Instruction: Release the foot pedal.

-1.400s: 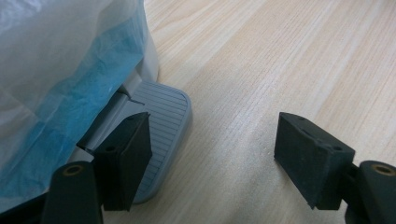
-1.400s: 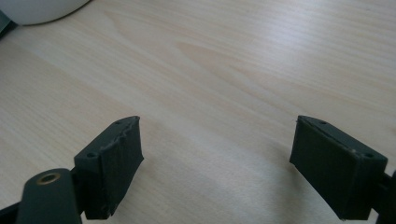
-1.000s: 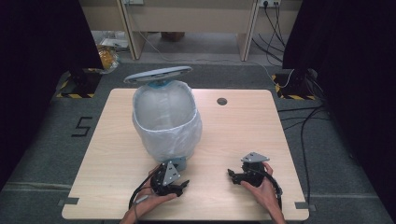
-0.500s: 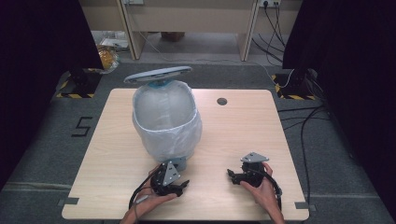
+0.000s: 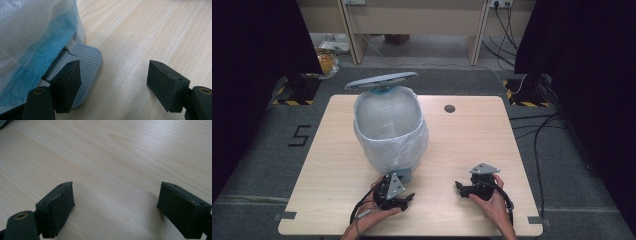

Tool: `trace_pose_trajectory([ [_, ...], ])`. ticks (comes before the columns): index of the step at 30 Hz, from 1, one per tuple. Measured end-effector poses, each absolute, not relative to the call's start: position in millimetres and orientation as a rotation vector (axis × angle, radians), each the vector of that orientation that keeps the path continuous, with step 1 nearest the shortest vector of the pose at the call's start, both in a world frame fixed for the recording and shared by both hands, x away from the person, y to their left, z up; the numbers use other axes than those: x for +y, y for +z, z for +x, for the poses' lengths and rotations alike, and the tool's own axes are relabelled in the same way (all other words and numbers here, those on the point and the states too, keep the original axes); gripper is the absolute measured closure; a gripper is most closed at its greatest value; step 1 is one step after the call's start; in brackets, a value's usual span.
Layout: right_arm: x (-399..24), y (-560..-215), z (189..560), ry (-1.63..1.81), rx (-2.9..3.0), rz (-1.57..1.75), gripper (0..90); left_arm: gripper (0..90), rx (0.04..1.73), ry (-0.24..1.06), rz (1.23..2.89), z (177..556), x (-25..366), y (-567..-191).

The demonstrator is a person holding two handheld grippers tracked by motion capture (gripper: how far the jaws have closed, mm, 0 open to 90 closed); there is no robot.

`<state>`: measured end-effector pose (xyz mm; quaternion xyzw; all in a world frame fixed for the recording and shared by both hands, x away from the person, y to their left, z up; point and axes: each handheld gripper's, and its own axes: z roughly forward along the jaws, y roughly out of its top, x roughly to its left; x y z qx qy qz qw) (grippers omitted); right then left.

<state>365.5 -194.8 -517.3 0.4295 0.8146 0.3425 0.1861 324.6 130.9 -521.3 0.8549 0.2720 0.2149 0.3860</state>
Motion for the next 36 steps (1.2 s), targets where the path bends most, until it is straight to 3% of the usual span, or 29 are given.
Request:
trace_pose_trajectory([
  [36, -194.8, -517.3, 365.7, 0.964, 2.296, 1.207, 13.5, 24.4, 0.694, 0.575, 2.118, 318.9, 131.0, -512.2],
])
